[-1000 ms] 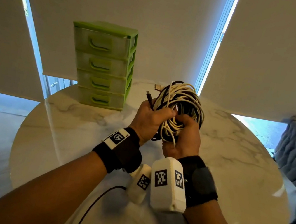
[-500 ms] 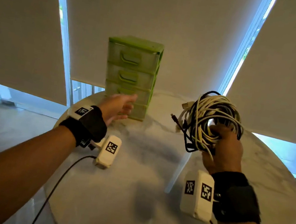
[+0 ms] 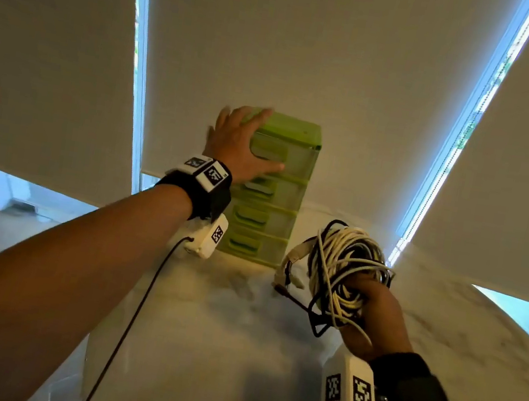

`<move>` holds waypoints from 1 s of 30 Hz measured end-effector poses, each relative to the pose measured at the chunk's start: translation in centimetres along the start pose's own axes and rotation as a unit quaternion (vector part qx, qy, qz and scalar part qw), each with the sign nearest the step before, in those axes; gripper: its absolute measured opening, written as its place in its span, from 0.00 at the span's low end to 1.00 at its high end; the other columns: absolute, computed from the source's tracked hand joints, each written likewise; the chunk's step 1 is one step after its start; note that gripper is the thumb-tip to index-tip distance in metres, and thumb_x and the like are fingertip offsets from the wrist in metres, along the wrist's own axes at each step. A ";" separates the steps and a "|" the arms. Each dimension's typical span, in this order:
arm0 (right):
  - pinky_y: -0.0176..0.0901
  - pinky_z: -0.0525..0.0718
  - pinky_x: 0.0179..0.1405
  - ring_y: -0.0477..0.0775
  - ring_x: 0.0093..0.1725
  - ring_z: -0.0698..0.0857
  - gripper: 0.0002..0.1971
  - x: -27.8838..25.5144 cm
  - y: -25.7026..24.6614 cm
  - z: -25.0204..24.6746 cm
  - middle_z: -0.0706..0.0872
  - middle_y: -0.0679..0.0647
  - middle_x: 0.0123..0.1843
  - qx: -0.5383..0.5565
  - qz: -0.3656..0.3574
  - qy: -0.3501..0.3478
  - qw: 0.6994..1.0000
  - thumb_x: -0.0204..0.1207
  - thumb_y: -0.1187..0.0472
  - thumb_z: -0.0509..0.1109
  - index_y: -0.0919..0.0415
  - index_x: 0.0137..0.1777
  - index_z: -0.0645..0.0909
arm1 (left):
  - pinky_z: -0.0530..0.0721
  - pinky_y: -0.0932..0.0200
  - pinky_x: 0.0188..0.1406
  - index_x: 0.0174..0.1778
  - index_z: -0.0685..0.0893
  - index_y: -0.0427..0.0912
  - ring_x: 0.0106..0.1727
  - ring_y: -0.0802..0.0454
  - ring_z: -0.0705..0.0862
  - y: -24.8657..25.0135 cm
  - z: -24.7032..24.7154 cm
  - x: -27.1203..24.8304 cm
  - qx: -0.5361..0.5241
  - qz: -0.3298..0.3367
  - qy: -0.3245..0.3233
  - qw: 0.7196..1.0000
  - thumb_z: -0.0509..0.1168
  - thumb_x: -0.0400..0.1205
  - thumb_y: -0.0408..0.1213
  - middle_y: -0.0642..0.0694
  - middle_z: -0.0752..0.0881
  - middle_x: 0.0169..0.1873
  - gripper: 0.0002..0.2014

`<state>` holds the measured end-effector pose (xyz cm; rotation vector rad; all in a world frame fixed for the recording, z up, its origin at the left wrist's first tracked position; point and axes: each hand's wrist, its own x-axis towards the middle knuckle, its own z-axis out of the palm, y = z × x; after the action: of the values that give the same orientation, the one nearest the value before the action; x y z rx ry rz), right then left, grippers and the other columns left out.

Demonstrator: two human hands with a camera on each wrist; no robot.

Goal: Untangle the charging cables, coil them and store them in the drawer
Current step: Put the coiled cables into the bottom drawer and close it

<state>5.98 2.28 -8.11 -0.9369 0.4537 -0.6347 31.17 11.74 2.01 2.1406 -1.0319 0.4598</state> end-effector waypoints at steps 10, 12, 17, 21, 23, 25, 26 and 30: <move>0.40 0.84 0.26 0.55 0.27 0.84 0.13 1.8 3.0 3.1 0.83 0.61 0.31 0.085 0.088 -0.012 0.992 0.75 0.73 0.53 0.69 0.45 0.80 | 0.77 0.49 0.53 0.69 0.77 0.60 0.70 0.41 0.65 4.9 0.0 -1.7 0.080 0.007 0.019 0.997 0.71 0.68 0.69 0.48 0.71 0.65 0.35; 0.39 0.84 0.24 0.55 0.24 0.84 0.12 2.1 3.7 3.6 0.83 0.61 0.28 0.081 0.109 -0.003 0.991 0.75 0.72 0.53 0.69 0.44 0.79 | 0.77 0.46 0.57 0.70 0.77 0.60 0.71 0.40 0.66 5.1 -0.5 -1.7 0.082 0.000 0.003 0.997 0.71 0.68 0.69 0.48 0.71 0.66 0.35; 0.40 0.84 0.21 0.55 0.23 0.85 0.12 2.7 4.9 5.4 0.85 0.61 0.30 0.040 0.118 0.048 0.991 0.76 0.71 0.55 0.69 0.54 0.78 | 0.75 0.47 0.60 0.71 0.77 0.59 0.71 0.40 0.66 5.0 -1.4 -1.8 0.080 0.006 -0.021 0.997 0.70 0.70 0.67 0.49 0.74 0.65 0.34; 0.33 0.77 0.12 0.52 0.20 0.85 0.15 2.8 4.8 6.5 0.85 0.60 0.24 0.031 0.086 0.043 0.995 0.80 0.72 0.55 0.70 0.64 0.73 | 0.75 0.47 0.59 0.72 0.78 0.58 0.71 0.39 0.67 5.1 -1.8 -1.9 0.075 0.006 -0.032 0.997 0.70 0.70 0.66 0.48 0.74 0.65 0.34; 0.35 0.79 0.14 0.56 0.24 0.86 0.14 2.8 4.9 6.9 0.85 0.63 0.34 0.017 0.092 0.062 0.994 0.80 0.71 0.56 0.69 0.64 0.74 | 0.75 0.47 0.59 0.71 0.78 0.59 0.71 0.39 0.67 5.0 -1.7 -1.9 0.079 0.007 -0.032 0.996 0.70 0.70 0.66 0.48 0.75 0.66 0.33; 0.41 0.82 0.17 0.58 0.24 0.87 0.20 2.7 4.8 7.0 0.84 0.65 0.42 0.011 0.101 0.089 0.991 0.77 0.71 0.57 0.70 0.69 0.74 | 0.76 0.47 0.58 0.71 0.78 0.60 0.70 0.39 0.68 5.0 -1.5 -1.9 0.081 0.007 -0.026 0.996 0.70 0.70 0.66 0.49 0.75 0.65 0.33; 0.41 0.82 0.17 0.59 0.25 0.87 0.22 2.6 4.8 7.1 0.84 0.65 0.45 0.007 0.101 0.096 0.990 0.77 0.72 0.57 0.71 0.71 0.73 | 0.76 0.47 0.57 0.71 0.78 0.60 0.69 0.40 0.68 4.9 -1.5 -1.9 0.082 0.006 -0.024 0.996 0.70 0.71 0.66 0.49 0.75 0.65 0.33; 0.36 0.77 0.12 0.58 0.35 0.83 0.19 1.8 4.3 7.5 0.82 0.67 0.51 -0.019 0.090 0.093 0.991 0.80 0.73 0.57 0.73 0.70 0.72 | 0.76 0.47 0.57 0.72 0.77 0.60 0.69 0.40 0.68 5.1 -1.5 -1.9 0.084 0.006 -0.026 0.996 0.70 0.71 0.66 0.49 0.75 0.65 0.33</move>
<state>13.17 7.36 -8.00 -0.8646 0.7114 -0.5524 26.00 11.63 4.20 2.3071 -1.0678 0.5147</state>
